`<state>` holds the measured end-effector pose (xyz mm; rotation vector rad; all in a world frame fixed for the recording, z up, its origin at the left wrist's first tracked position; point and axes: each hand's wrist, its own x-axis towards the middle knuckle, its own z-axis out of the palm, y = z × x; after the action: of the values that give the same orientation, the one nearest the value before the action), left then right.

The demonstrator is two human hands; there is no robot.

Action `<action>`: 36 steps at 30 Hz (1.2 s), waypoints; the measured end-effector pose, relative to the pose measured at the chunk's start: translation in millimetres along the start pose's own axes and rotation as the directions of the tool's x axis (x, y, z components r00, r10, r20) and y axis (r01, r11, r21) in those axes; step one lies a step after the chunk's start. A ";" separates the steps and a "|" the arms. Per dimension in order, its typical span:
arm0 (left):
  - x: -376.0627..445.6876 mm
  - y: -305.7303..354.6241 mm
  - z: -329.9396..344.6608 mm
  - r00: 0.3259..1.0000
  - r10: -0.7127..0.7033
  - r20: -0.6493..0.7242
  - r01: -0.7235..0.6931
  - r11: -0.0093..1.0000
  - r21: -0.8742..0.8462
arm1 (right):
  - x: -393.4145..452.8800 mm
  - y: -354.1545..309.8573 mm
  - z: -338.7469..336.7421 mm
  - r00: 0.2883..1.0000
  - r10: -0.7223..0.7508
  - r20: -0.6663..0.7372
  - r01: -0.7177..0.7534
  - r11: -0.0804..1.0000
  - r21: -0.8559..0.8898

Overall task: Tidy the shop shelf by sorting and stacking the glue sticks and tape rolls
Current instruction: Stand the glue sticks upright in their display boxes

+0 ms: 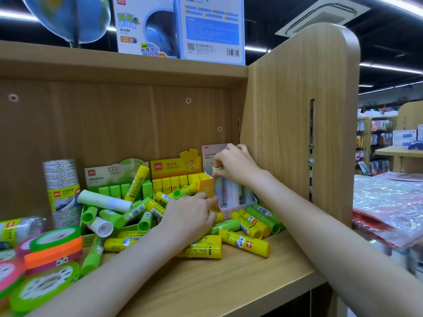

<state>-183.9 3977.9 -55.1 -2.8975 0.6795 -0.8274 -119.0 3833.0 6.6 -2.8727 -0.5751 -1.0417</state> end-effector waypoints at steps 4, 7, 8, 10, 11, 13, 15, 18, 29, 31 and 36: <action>2.2 1.7 -1.3 1.000 -0.004 -0.004 0.004 1.000 0.026 | -1.5 0.6 3.9 1.000 0.002 -0.025 -0.002 1.000 -0.018; 1.1 0.2 -0.9 1.000 -0.017 0.003 0.017 1.000 0.021 | -8.3 2.1 4.7 0.999 0.017 0.034 -0.018 0.999 0.047; 0.6 -0.4 -0.5 1.000 -0.016 0.001 0.016 1.000 0.026 | -9.3 2.7 4.2 0.999 0.019 0.039 -0.021 0.998 0.061; -0.1 -0.4 -0.7 1.000 -0.014 -0.008 0.015 1.000 0.028 | -9.6 3.7 3.2 1.000 0.026 0.005 -0.027 0.990 0.141; -0.2 0.1 -1.1 1.000 -0.016 -0.013 0.016 0.999 0.029 | -9.7 3.7 3.2 0.999 0.036 -0.020 -0.031 0.981 0.192; -0.7 0.7 -1.6 1.000 -0.016 -0.017 0.016 0.999 0.038 | -9.8 3.7 3.1 0.995 0.074 -0.061 -0.054 0.958 0.282; -0.7 0.9 -1.0 1.000 -0.012 -0.016 0.012 0.999 0.036 | -9.3 5.4 3.8 0.990 0.116 -0.084 -0.077 0.925 0.371; 0.9 1.2 -0.2 1.000 -0.014 -0.021 0.015 0.999 0.038 | -9.6 4.8 4.3 0.987 0.127 -0.097 -0.076 0.906 0.417; 1.6 3.1 -1.2 0.999 -0.033 -0.021 0.035 0.996 0.082 | -11.1 4.7 1.3 0.985 0.145 -0.088 -0.088 0.880 0.467; 2.1 3.0 -0.6 0.999 -0.030 -0.017 0.031 0.996 0.084 | -11.8 4.2 2.7 0.985 0.142 -0.102 -0.085 0.900 0.428; 1.3 4.1 -2.2 0.999 -0.030 -0.012 0.031 0.996 0.090 | -9.4 2.1 4.7 0.989 0.116 -0.088 -0.079 0.935 0.347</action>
<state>-185.6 3973.8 -53.3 -2.8318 0.5850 -0.8549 -122.1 3828.7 -2.7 -2.4993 -0.5391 -0.9647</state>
